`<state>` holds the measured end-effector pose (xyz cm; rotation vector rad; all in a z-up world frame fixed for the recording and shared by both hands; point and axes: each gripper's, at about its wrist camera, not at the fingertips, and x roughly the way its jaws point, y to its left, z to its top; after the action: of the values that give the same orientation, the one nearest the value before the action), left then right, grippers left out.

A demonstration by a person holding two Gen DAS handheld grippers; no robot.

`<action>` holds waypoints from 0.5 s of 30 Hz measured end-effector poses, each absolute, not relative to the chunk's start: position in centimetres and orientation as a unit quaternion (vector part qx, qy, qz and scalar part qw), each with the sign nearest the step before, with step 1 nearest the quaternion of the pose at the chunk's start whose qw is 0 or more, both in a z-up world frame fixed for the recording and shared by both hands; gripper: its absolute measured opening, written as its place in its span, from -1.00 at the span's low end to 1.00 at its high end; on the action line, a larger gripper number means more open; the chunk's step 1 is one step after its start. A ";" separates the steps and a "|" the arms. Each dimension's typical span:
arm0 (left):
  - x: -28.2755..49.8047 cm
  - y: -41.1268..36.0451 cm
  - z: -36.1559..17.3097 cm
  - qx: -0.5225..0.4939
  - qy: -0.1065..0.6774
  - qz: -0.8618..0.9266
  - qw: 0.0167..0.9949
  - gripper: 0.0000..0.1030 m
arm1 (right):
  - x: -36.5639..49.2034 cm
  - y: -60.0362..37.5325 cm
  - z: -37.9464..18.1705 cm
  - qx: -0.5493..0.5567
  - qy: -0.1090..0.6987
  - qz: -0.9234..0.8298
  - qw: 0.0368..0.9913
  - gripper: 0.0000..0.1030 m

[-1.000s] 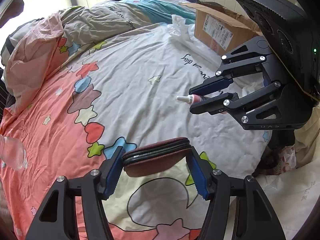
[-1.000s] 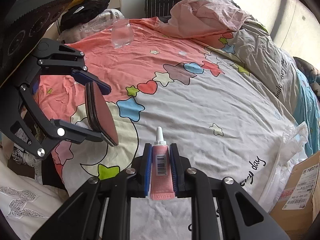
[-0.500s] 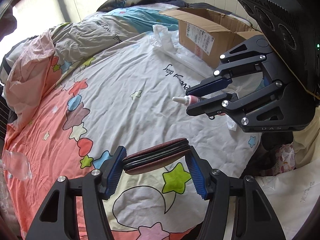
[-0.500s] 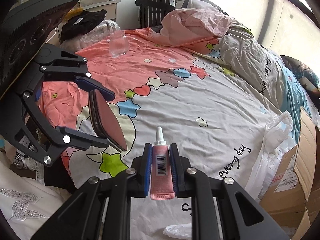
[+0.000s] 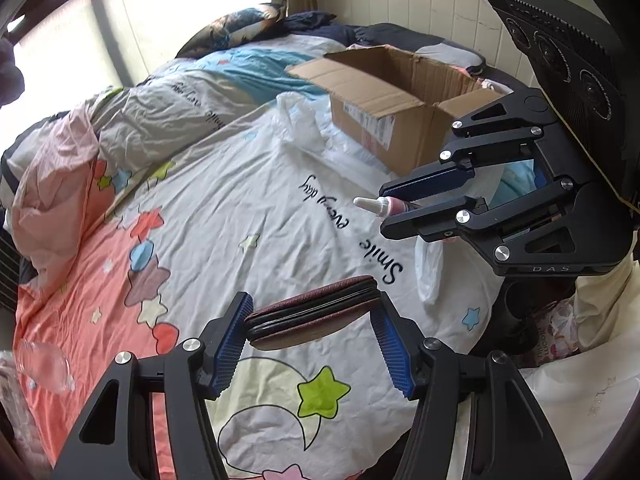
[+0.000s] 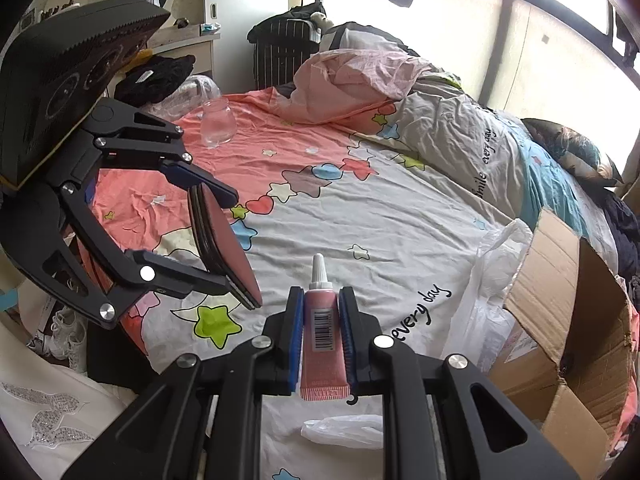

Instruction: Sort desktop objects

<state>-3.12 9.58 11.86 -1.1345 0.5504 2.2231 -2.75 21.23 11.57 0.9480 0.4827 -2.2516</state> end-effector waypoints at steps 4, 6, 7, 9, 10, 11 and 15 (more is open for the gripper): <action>-3.1 11.0 13.2 -0.410 0.212 0.836 0.296 0.21 | -2.3 22.6 12.8 0.350 0.178 -0.864 0.314 -0.68; -3.1 11.7 13.9 -0.404 0.214 0.837 0.300 0.21 | -2.2 23.3 13.3 0.346 0.178 -0.869 0.307 -0.68; -3.1 12.1 14.2 -0.402 0.215 0.837 0.303 0.21 | -2.1 23.7 13.5 0.343 0.178 -0.871 0.303 -0.68; -3.2 12.7 14.8 -0.398 0.215 0.837 0.309 0.21 | -1.9 24.4 14.0 0.338 0.176 -0.875 0.300 -0.68; -3.2 12.9 15.1 -0.395 0.212 0.838 0.311 0.21 | -1.8 24.8 14.2 0.334 0.176 -0.877 0.296 -0.68; -3.2 13.2 15.3 -0.393 0.211 0.839 0.312 0.21 | -1.6 25.2 14.4 0.329 0.174 -0.881 0.292 -0.68; -3.1 14.2 16.5 -0.384 0.220 0.841 0.312 0.21 | -1.5 26.9 15.1 0.319 0.160 -0.889 0.285 -0.68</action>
<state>-3.15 14.24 16.47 -1.0141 0.5795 2.2179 -1.55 26.93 15.07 0.8533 0.4284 -2.3781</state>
